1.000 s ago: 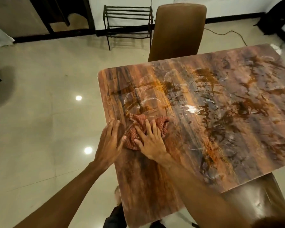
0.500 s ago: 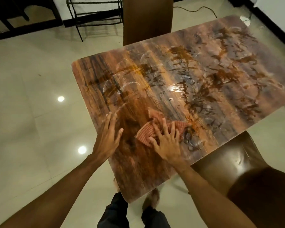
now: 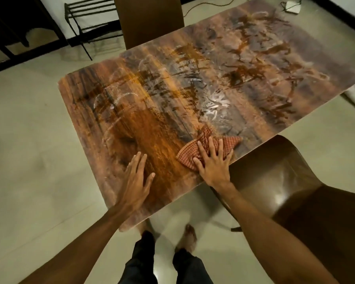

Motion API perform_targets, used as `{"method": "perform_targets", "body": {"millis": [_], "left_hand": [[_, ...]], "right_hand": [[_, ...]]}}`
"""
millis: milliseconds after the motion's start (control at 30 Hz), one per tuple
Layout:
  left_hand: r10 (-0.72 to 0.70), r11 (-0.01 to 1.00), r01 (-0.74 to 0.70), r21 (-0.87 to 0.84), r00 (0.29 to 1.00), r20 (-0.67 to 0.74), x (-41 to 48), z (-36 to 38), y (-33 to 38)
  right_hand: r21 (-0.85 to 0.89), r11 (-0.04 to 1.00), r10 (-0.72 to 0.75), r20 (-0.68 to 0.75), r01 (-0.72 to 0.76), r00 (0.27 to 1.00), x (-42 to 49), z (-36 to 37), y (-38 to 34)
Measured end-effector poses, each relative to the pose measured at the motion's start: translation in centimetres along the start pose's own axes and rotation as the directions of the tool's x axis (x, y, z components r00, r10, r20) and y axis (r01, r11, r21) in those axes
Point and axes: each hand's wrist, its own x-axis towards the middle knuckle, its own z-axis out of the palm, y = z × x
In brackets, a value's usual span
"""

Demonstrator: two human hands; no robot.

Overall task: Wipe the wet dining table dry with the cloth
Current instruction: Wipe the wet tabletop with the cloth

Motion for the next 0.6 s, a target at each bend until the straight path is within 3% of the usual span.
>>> {"method": "perform_targets", "body": {"millis": [67, 167, 233, 300, 367, 433, 500, 600], "left_hand": [[0.006, 1.000, -0.005, 0.011, 1.000, -0.004, -0.6, 0.6, 0.6], [-0.004, 1.000, 0.004, 0.019, 1.000, -0.011, -0.8, 1.1, 1.1], [-0.021, 0.999, 0.021, 0.031, 1.000, -0.021, -0.8, 1.2, 1.1], [-0.040, 0.999, 0.041, 0.026, 0.999, -0.035, -0.8, 0.8, 0.6], [-0.045, 0.999, 0.046, 0.023, 0.998, -0.043, -0.9, 0.3, 0.2], [-0.074, 0.997, 0.074, 0.010, 0.996, -0.057, -1.4, -0.5, -0.4], [-0.103, 0.995, 0.103, -0.002, 0.992, -0.072, -2.0, -1.4, -1.1], [-0.138, 0.990, 0.137, -0.016, 0.988, -0.073, -2.8, -2.4, -2.5]], "right_hand": [[0.045, 0.999, -0.026, -0.005, 0.026, 1.000, -1.9, 1.3, -2.4], [0.050, 0.944, -0.327, 0.009, 0.326, 0.945, -7.5, 4.6, -6.6], [0.033, 0.888, -0.459, -0.012, 0.459, 0.888, -7.6, 4.8, -5.3], [-0.006, 0.926, -0.376, -0.052, 0.376, 0.925, -4.5, 3.7, -1.9], [0.031, 0.990, -0.135, -0.052, 0.137, 0.989, -1.6, 1.8, 1.4], [0.116, 0.993, 0.022, -0.053, -0.015, 0.998, -1.2, 1.0, 1.5], [0.094, 0.995, -0.016, -0.067, 0.022, 0.998, -4.0, 2.1, -2.6], [0.077, 0.934, -0.350, 0.005, 0.349, 0.937, -11.5, 5.6, -11.2]]}}
